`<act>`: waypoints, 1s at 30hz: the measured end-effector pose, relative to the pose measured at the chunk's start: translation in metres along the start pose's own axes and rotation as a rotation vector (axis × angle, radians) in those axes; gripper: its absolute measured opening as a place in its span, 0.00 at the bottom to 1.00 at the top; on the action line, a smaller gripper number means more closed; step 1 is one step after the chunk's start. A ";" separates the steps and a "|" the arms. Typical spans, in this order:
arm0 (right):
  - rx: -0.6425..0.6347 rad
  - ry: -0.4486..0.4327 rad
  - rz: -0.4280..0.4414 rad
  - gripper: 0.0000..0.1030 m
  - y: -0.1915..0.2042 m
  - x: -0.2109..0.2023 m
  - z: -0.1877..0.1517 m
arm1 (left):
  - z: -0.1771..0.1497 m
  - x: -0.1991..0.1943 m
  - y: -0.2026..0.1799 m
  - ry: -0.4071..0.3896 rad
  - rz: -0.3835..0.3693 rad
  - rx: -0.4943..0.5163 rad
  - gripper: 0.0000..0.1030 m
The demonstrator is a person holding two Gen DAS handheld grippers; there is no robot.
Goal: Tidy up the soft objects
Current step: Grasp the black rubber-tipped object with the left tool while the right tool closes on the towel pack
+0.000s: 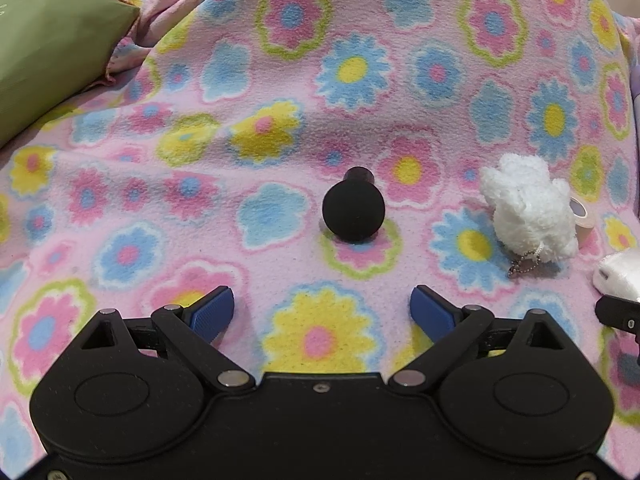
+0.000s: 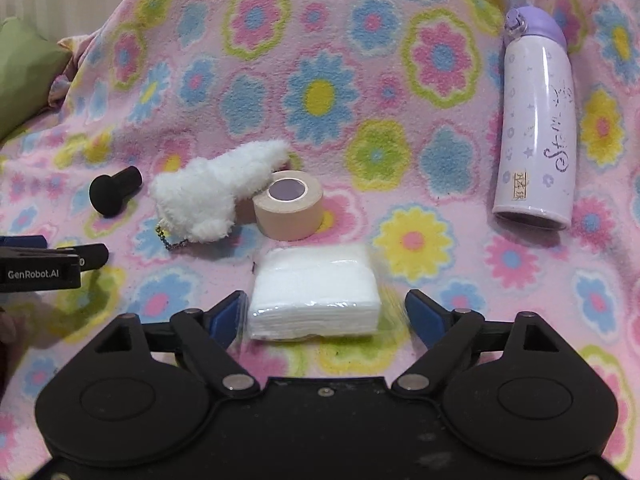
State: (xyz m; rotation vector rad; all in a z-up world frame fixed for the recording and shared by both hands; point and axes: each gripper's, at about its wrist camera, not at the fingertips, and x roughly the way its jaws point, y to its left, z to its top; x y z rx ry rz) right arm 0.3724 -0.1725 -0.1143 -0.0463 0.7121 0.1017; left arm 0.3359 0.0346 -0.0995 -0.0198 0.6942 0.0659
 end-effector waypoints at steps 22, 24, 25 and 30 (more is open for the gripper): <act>0.020 0.000 0.010 0.86 -0.001 -0.001 0.000 | 0.039 0.009 0.014 -0.015 0.131 -0.110 0.78; 0.021 0.000 0.009 0.86 -0.001 -0.001 0.000 | 0.039 0.000 0.024 -0.031 0.167 -0.128 0.78; 0.021 0.000 0.009 0.86 -0.001 -0.001 0.000 | 0.038 -0.004 0.030 -0.031 0.195 -0.139 0.78; 0.021 0.001 0.009 0.87 -0.001 -0.001 0.001 | 0.027 -0.007 0.059 0.077 0.246 -0.251 0.74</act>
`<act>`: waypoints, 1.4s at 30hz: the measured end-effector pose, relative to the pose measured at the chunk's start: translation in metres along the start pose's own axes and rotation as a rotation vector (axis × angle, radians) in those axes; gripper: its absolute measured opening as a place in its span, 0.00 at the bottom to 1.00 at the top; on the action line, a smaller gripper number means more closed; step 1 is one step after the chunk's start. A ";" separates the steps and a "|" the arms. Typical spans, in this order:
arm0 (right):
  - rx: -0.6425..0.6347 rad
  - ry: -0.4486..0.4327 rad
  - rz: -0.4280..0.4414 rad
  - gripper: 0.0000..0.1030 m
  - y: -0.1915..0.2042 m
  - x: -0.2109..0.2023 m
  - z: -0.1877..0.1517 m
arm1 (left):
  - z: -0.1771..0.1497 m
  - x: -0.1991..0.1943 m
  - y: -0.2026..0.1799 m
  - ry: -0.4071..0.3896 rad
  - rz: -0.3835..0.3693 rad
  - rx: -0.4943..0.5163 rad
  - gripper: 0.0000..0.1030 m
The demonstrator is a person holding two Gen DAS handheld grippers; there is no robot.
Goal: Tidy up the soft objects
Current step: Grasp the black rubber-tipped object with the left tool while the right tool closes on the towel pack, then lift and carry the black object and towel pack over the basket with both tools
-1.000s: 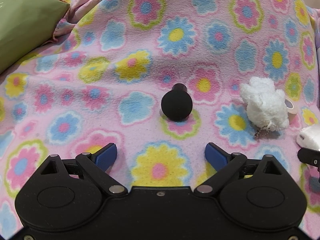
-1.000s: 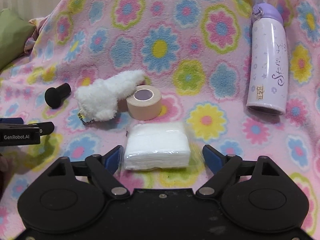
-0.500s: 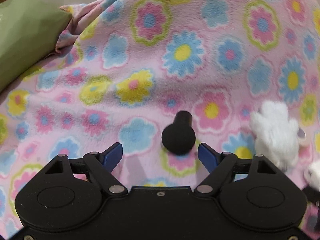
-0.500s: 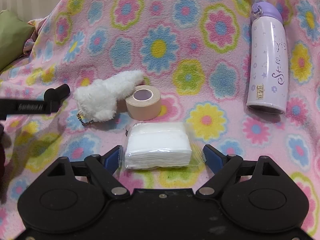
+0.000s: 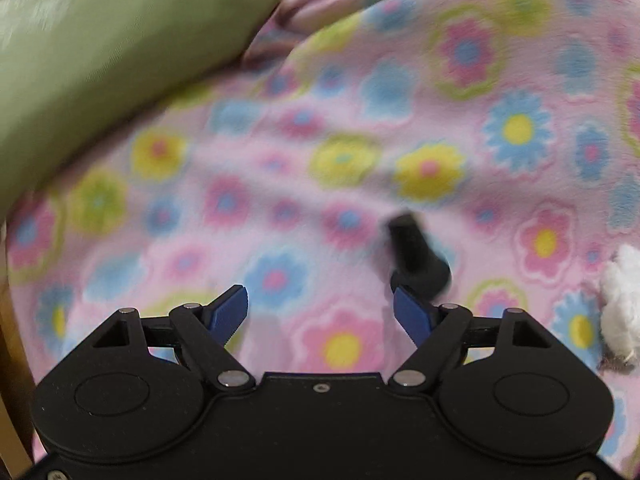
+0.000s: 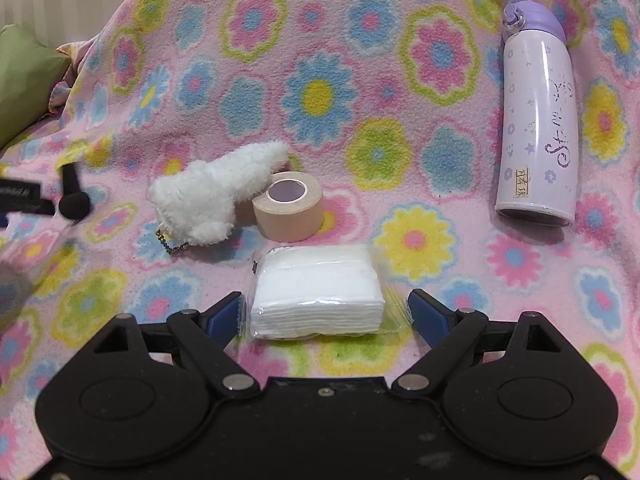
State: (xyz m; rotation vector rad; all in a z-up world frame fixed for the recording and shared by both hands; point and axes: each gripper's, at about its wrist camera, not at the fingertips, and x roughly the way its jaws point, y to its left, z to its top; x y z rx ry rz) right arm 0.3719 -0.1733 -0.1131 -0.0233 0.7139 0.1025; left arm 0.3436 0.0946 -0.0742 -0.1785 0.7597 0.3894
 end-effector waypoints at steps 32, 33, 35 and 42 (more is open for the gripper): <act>-0.001 0.001 0.002 0.88 0.000 0.001 0.000 | 0.010 0.018 -0.011 -0.077 -0.059 0.166 0.86; -0.001 0.001 0.002 0.88 0.000 0.001 0.000 | 0.010 0.020 -0.012 -0.072 -0.057 0.164 0.86; 0.000 0.001 0.003 0.88 0.000 0.001 0.000 | 0.011 0.024 -0.012 -0.062 -0.053 0.159 0.85; 0.007 -0.004 0.010 0.88 0.000 0.000 -0.002 | 0.006 0.025 -0.019 -0.056 -0.083 0.193 0.53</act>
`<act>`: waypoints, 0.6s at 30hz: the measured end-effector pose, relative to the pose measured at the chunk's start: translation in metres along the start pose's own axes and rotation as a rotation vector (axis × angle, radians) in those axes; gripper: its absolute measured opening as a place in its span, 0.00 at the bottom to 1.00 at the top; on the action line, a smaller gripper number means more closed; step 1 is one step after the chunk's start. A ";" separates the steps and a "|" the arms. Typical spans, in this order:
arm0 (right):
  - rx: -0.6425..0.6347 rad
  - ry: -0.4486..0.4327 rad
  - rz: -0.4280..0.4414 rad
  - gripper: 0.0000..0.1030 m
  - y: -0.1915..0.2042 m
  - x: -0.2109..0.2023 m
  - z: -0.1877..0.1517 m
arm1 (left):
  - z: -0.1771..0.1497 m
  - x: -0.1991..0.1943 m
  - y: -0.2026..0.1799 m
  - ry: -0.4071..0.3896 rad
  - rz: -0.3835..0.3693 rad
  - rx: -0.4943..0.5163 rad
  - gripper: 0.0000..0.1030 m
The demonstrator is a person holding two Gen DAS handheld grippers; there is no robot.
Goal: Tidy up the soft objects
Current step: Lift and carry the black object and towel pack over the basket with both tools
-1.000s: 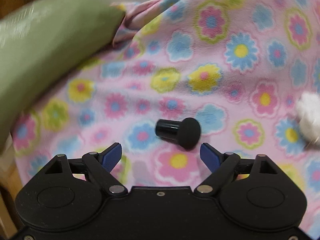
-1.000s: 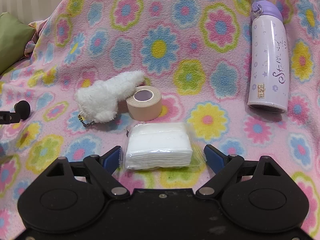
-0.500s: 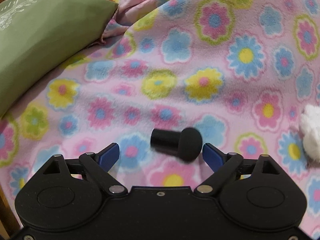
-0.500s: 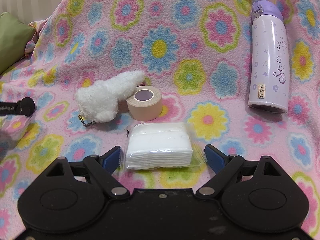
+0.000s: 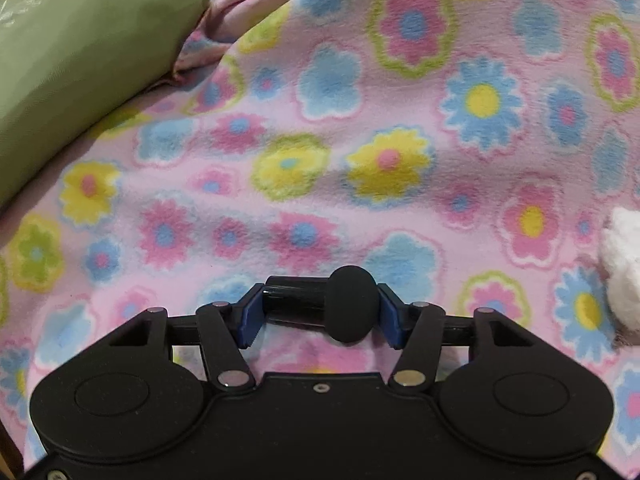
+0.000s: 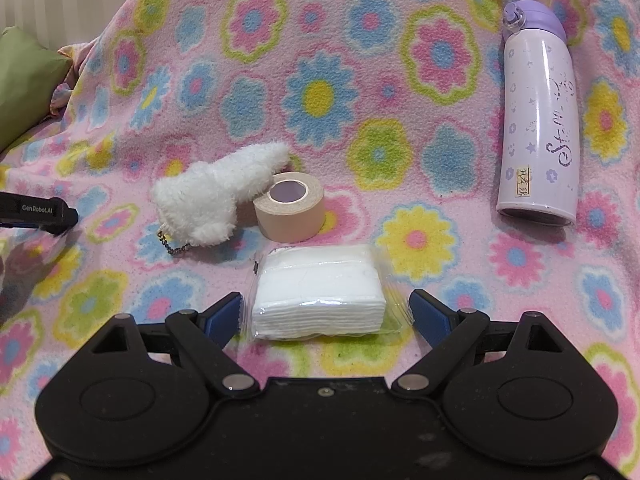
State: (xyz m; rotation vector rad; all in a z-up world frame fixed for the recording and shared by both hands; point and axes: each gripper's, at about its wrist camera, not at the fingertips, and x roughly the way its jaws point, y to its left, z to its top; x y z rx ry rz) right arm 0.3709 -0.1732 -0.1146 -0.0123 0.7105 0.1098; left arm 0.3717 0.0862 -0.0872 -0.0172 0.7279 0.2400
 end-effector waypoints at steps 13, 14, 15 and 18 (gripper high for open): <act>0.041 -0.026 -0.012 0.73 -0.006 -0.004 -0.002 | -0.019 -0.062 -0.033 0.026 -0.197 -0.024 0.53; 0.043 -0.026 -0.012 0.72 -0.006 -0.004 -0.002 | -0.020 -0.065 -0.034 0.030 -0.206 -0.021 0.53; 0.044 -0.027 -0.011 0.72 -0.007 -0.004 -0.002 | -0.022 -0.068 -0.036 0.036 -0.211 -0.019 0.53; 0.049 -0.028 -0.011 0.72 -0.007 -0.005 -0.002 | -0.026 -0.078 -0.041 0.059 -0.226 -0.012 0.53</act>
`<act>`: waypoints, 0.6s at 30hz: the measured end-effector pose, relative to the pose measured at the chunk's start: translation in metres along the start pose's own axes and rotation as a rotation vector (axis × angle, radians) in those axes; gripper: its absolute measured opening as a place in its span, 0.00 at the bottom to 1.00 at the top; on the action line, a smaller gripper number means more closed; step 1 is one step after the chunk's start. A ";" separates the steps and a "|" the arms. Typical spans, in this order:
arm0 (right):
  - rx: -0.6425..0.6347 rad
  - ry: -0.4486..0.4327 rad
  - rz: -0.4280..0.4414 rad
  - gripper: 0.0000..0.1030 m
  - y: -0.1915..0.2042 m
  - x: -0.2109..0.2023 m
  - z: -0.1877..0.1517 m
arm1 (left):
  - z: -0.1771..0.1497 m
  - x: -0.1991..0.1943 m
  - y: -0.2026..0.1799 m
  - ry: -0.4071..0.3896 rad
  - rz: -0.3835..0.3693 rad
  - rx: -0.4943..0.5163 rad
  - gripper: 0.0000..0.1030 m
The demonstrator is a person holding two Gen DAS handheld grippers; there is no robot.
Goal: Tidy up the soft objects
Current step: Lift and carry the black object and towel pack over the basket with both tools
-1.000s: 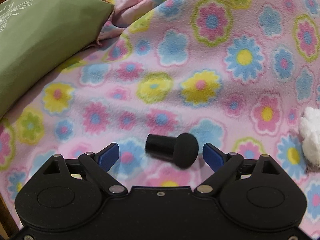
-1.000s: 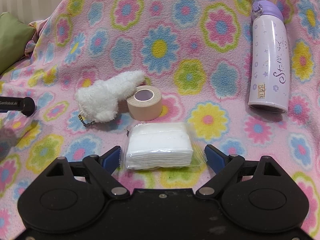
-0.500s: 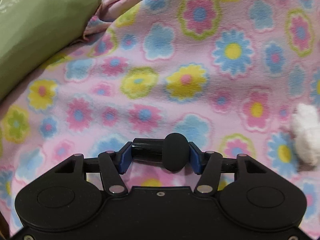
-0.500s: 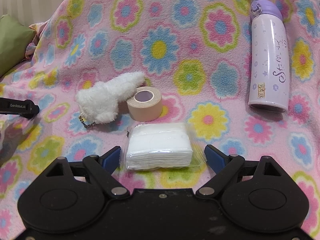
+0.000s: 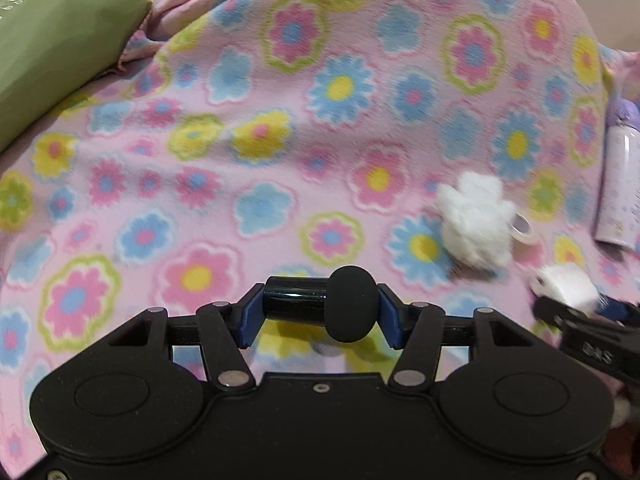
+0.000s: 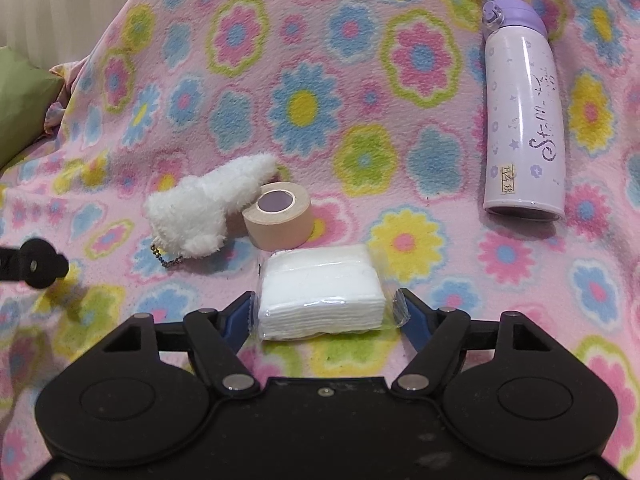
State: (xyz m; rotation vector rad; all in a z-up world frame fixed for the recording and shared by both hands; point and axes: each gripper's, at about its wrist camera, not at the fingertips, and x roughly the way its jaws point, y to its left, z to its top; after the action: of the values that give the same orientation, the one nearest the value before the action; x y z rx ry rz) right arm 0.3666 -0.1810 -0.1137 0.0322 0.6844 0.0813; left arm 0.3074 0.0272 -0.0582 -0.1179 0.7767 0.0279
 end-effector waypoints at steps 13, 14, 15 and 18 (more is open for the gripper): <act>0.000 0.001 -0.007 0.71 0.000 -0.001 0.000 | -0.030 -0.047 -0.006 0.017 0.018 0.008 0.53; -0.001 0.001 -0.009 0.70 0.000 -0.001 0.000 | -0.032 -0.050 -0.005 0.017 0.021 0.002 0.53; -0.002 0.002 -0.011 0.70 0.000 -0.001 0.000 | -0.034 -0.052 -0.004 0.017 0.026 -0.004 0.53; -0.009 0.007 -0.018 0.69 0.001 -0.001 -0.001 | -0.039 -0.058 0.000 0.019 0.034 -0.017 0.53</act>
State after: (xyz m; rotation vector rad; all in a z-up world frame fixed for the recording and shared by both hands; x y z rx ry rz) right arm 0.3652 -0.1800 -0.1133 0.0174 0.6916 0.0676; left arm 0.2389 0.0239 -0.0456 -0.1210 0.7979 0.0662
